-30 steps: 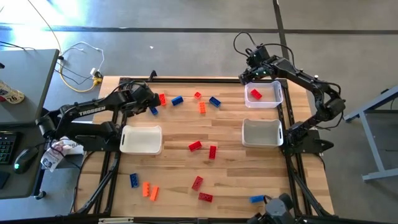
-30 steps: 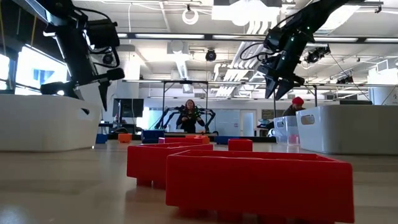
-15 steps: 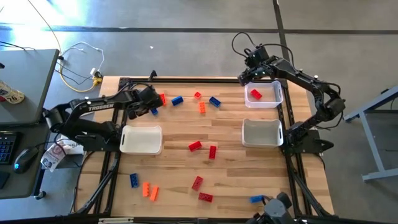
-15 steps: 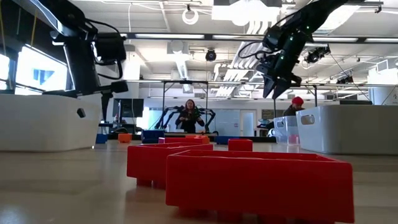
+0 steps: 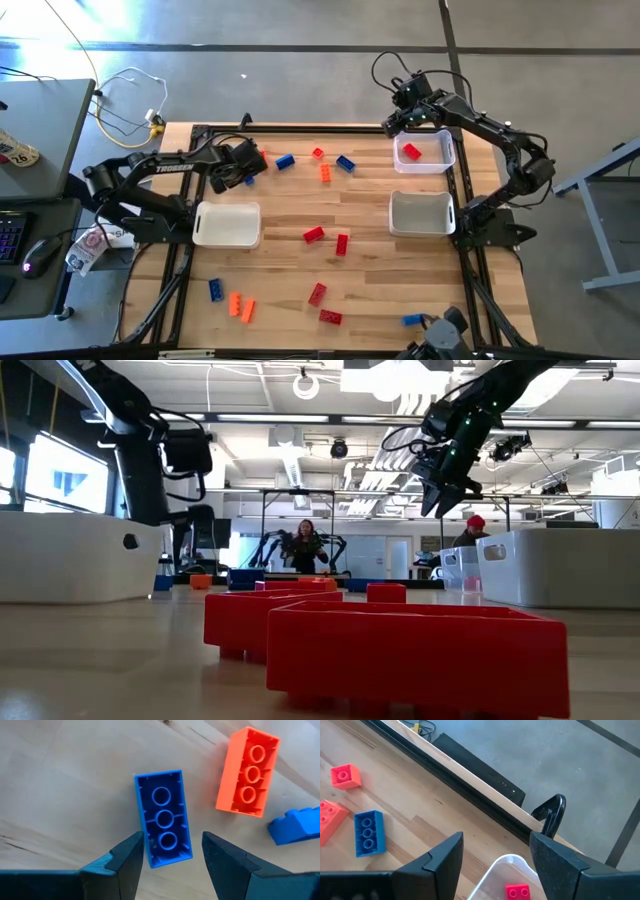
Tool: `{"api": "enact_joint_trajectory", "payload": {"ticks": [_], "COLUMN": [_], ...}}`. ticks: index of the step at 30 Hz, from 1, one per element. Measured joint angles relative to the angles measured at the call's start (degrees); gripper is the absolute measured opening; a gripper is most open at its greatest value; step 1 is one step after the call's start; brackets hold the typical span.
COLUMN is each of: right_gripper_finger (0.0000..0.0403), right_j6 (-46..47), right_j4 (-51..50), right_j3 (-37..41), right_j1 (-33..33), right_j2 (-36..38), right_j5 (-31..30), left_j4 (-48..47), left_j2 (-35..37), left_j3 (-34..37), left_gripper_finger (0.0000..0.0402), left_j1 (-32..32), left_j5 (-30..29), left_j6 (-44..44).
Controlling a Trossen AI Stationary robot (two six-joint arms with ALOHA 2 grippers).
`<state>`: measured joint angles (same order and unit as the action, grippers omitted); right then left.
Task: Sort & place blocks by color
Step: Put the blue game piece into the white bin
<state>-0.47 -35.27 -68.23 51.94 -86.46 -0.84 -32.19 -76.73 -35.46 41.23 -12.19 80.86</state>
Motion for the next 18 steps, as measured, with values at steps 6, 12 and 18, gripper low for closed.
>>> {"api": "enact_joint_trajectory", "payload": {"ticks": [6, 12, 18], "right_gripper_finger": [0.0216, 0.0216, 0.0216], "right_j6": [-0.01, 0.00, -0.01], "right_j4": [0.00, 0.00, -0.02], "right_j3": [0.00, 0.02, 0.02], "right_j1": [0.00, 0.00, 0.00], "right_j2": [0.00, -0.02, -0.02], "right_j5": [0.00, 0.00, 0.01], "left_j4": [-0.04, 0.15, 0.23], "left_j2": [-1.71, -2.87, -4.24], "left_j3": [-0.02, -0.02, 0.00], "left_gripper_finger": [0.0188, 0.0188, 0.0188], "left_j1": [0.00, 0.18, 1.34], "left_j5": [0.02, -0.17, -0.35], "left_j6": [0.59, 0.44, -1.95]}}
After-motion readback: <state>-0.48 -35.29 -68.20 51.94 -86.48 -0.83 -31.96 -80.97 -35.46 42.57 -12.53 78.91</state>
